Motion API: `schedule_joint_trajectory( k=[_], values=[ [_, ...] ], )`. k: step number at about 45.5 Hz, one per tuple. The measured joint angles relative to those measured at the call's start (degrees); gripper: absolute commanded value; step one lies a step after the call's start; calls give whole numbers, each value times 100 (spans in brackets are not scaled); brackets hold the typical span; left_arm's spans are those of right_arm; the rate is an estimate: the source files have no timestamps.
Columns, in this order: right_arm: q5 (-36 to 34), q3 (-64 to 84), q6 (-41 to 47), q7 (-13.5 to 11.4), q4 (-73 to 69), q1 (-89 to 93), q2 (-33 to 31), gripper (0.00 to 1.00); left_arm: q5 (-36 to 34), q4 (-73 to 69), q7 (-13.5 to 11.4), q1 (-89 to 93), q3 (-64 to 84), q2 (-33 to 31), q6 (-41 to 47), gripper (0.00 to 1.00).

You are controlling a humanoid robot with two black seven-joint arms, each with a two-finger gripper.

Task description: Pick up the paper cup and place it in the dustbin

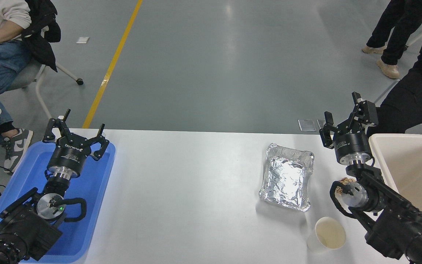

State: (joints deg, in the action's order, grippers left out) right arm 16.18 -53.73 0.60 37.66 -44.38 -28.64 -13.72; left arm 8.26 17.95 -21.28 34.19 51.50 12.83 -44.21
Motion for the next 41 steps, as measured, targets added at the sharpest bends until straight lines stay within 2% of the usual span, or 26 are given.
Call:
schedule_joint_trajectory(
  k=[41],
  values=[
    [10,185,6,-5,8,-86,6,100,1,0,1,0,0,0,0,100]
  ],
)
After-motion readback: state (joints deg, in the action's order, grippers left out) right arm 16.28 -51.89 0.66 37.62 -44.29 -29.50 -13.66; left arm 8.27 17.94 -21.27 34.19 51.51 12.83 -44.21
